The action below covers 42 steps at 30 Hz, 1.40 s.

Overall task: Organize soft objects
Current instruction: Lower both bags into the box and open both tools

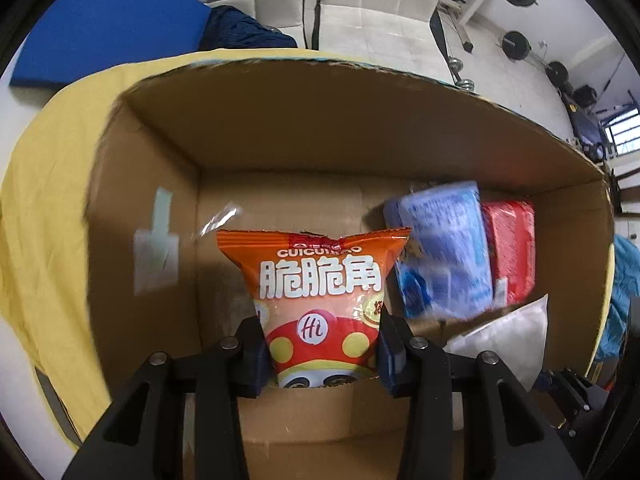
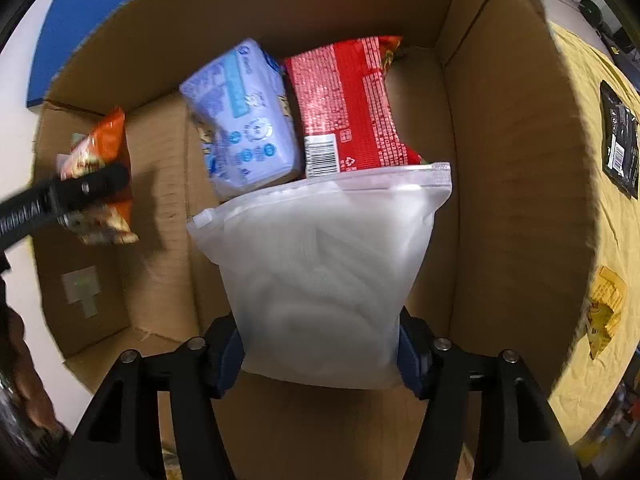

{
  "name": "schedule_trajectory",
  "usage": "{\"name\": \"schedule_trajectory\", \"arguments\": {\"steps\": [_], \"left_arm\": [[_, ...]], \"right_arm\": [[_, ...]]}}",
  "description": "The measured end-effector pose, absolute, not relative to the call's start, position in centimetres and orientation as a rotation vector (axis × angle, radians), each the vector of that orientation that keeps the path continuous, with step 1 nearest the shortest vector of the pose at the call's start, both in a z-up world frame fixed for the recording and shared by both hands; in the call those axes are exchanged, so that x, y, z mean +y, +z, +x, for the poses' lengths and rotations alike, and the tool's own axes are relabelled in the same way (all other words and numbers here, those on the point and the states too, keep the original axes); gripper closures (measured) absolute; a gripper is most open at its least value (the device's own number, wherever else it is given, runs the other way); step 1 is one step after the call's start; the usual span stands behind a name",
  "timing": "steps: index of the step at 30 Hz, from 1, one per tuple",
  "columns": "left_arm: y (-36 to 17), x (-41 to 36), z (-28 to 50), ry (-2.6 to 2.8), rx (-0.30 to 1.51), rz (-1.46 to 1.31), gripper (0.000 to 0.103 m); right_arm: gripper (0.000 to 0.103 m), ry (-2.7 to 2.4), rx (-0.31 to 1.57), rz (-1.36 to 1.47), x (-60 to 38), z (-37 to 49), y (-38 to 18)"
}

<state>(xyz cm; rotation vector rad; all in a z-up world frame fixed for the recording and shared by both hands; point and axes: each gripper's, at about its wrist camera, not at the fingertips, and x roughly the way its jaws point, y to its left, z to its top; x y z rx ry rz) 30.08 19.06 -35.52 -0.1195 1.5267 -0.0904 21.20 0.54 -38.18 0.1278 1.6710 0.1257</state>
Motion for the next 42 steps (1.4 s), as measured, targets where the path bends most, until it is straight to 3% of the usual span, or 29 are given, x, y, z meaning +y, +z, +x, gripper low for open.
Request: {"name": "schedule_trajectory", "arguments": {"steps": [6, 11, 17, 19, 28, 42], "left_arm": [[-37.0, 18.6, 31.9, -0.112, 1.556, -0.08, 0.064], [-37.8, 18.6, 32.4, -0.105, 1.587, -0.101, 0.056], [-37.3, 19.0, 32.3, -0.087, 1.58, -0.089, 0.038], [-36.7, 19.0, 32.0, -0.072, 1.562, -0.072, 0.019], [-34.4, 18.7, 30.6, -0.077, 1.503, -0.062, 0.001], [-27.6, 20.3, 25.7, -0.059, 1.367, -0.117, 0.0]], "right_arm": [[0.031, 0.096, 1.673, 0.13, 0.7, 22.5, -39.6], [0.025, 0.082, 1.678, 0.125, 1.0, 24.1, -39.8], [0.011, 0.073, 1.655, 0.118, 1.7, 25.9, -38.2], [0.01, 0.075, 1.647, 0.109, 1.9, 26.5, -37.7], [0.0, 0.065, 1.622, 0.079, 2.8, 27.3, -35.7], [0.0, 0.081, 1.546, 0.039, 2.7, 24.3, -31.2]]}}
